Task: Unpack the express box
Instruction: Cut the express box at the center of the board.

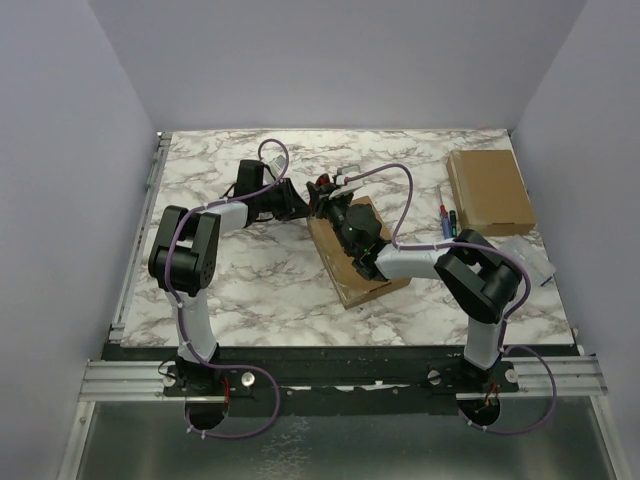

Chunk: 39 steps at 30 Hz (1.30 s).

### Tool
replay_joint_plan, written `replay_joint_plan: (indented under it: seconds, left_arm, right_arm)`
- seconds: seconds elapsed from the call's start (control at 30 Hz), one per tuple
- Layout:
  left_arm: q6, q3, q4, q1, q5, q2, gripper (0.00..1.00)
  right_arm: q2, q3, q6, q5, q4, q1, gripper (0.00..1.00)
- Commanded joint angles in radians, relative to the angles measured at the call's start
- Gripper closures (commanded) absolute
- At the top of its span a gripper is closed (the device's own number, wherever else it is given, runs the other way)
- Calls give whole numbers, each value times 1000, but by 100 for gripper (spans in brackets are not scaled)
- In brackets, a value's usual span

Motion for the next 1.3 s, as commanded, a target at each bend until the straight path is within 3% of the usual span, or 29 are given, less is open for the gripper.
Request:
replay_joint_plan:
  seconds: [0.0,1.27]
  left_arm:
    - [22,-17,-56,5,-43,37,86]
    - [36,2,-74,5,-48,61,88]
  right_arm:
    - [19,-4,-8,18,53,11,100]
    - [16,-30,-39,32,70,22,100]
